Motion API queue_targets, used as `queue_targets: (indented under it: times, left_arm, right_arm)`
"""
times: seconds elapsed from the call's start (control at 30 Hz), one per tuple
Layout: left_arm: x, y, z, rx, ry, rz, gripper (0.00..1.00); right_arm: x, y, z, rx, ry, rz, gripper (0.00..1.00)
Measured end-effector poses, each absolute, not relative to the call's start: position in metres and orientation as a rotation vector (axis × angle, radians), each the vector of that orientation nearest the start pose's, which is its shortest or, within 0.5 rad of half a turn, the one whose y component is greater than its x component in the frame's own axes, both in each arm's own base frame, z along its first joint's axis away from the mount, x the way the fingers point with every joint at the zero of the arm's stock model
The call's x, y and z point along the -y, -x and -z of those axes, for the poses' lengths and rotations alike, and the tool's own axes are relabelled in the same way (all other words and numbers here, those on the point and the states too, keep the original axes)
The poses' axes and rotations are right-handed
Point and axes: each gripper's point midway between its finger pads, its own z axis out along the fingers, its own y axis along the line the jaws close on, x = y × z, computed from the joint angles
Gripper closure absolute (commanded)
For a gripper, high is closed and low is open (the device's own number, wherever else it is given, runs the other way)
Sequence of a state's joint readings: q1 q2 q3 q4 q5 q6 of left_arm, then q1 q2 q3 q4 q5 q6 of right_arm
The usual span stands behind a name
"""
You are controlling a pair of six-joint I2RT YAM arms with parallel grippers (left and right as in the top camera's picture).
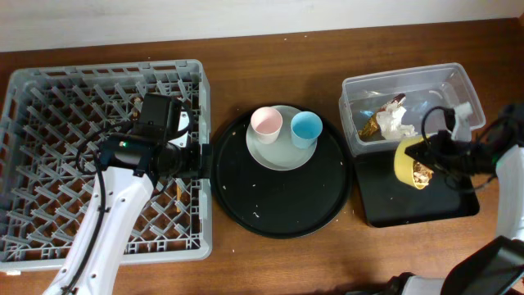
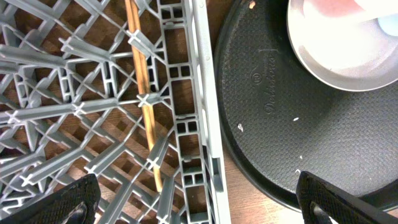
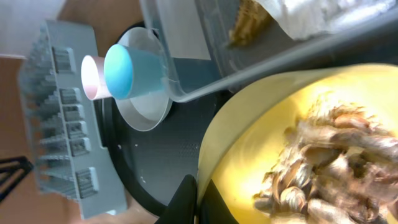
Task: Sort waste into correct bins and load items into the dishwasher rack
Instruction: 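Tip the yellow bowl over the black tray to dump scraps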
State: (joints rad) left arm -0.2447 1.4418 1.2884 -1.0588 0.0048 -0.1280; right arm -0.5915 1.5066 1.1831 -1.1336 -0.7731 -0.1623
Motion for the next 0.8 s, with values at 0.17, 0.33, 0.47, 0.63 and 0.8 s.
queue_targets:
  times: [0.17,0.33,0.47,0.63,0.8]
  left_arm:
    - [0.079,-0.314,-0.167,-2.783,-0.164,0.1,0.01]
    - [0.079,-0.314,-0.167,-2.784,-0.164,0.1,0.01]
    - [0.079,-0.314,-0.167,-2.784,-0.164,0.1,0.01]
    - [0.079,-0.314,-0.167,-2.784,-0.164,0.1,0.01]
    - [0.079,-0.314,-0.167,-2.784,-0.164,0.1,0.01]
  right_arm:
    - [0.073,-0.295,-0.134,-2.248,-0.559,-1.111,0.96]
    - [0.075,-0.285,-0.133,-2.01,-0.562,-1.247,0.96]
    - [0.088,-0.284,-0.156,-1.852,-0.517,-1.288,0.96]
    - [0.09,-0.281,-0.169,-1.769,-0.529,-1.355,0.96]
    - [0.095,-0.285,-0.173,-1.746,-0.58,-1.403,0.96]
